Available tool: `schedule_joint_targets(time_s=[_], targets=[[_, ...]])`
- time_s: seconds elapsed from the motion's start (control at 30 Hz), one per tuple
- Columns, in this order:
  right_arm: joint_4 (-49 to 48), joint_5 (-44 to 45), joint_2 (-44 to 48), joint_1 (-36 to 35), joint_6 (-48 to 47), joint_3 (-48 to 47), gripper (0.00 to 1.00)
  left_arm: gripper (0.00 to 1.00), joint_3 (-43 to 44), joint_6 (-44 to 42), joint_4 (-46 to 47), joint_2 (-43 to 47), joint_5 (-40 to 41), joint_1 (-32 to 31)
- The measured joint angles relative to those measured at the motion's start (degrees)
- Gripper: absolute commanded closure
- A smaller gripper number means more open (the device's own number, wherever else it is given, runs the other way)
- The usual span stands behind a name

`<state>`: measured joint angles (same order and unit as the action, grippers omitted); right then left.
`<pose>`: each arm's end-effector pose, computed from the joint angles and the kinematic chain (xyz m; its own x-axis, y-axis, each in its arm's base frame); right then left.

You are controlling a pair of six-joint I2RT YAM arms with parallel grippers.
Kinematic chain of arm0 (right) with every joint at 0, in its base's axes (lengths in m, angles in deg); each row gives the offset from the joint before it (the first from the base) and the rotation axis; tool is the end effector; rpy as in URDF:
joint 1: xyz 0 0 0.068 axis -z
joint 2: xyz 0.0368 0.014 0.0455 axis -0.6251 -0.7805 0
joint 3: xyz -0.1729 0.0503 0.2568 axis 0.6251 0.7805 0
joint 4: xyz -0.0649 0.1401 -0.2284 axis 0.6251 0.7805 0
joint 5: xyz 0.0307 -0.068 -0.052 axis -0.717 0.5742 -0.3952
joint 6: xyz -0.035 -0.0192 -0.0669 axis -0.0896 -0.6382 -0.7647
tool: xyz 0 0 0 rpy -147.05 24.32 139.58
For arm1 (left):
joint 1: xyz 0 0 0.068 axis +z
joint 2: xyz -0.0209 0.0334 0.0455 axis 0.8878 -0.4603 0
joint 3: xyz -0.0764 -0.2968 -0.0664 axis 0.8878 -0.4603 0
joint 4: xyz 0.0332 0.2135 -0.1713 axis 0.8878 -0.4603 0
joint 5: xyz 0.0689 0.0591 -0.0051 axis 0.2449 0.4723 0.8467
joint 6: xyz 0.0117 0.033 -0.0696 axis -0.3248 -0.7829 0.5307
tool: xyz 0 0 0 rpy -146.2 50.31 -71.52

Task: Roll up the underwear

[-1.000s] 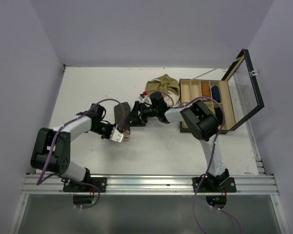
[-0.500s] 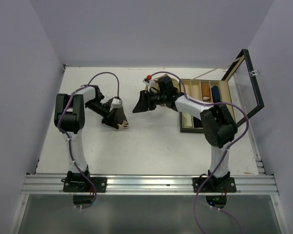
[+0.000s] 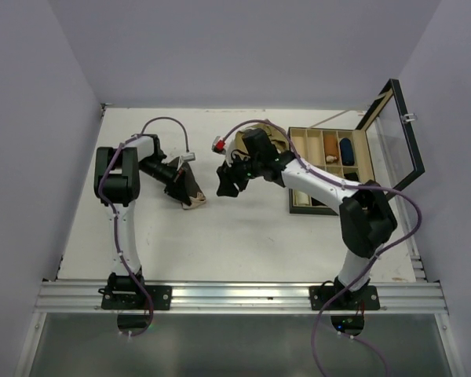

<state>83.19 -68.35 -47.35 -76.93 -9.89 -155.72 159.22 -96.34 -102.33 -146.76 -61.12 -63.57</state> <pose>0.3322 0.3100 0.2653 -0.3985 -0.4596 -0.7937 -0.9078 0.3212 0.2698 0.4109 -0.0628 0.1162 -0.7104 0.5207 -0.4734 0.6351 0.1845 -0.7500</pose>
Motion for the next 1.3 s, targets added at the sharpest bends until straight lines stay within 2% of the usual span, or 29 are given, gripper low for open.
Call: schedule_joint_targets(time_s=[0.27, 0.4, 0.5, 0.57, 0.73, 0.97, 1.3], targets=[[4.9, 1.7, 10.0, -1.0, -10.1, 2.4, 0.46, 1.0, -2.4, 0.8, -0.5, 0.1, -0.5, -1.6], [7.6, 0.6, 11.3, -1.2, -13.5, 3.5, 0.46, 1.0, -4.8, -0.1, -1.0, 0.5, -0.8, -5.9], [9.0, 0.2, 11.1, -2.4, -16.3, 4.2, 0.42, 1.0, -8.0, -2.2, -1.2, 1.5, -0.9, -7.5], [8.8, -0.6, 10.2, -3.7, -18.3, 4.5, 0.35, 1.0, -10.2, -3.7, -1.3, 2.3, -1.0, -6.9], [6.5, -2.6, 3.7, -7.7, -23.3, 4.3, 0.29, 1.0, -12.0, -5.5, -2.3, 2.5, -0.7, -2.8], [3.9, -4.1, -8.4, -11.8, -27.9, 0.5, 0.29, 1.0, -12.1, -5.7, -2.7, 2.5, -0.1, -1.5], [1.3, -1.7, -11.8, -12.4, -32.8, -5.7, 0.31, 1.0, -12.0, -5.7, -2.7, 2.5, 0.0, -1.5]])
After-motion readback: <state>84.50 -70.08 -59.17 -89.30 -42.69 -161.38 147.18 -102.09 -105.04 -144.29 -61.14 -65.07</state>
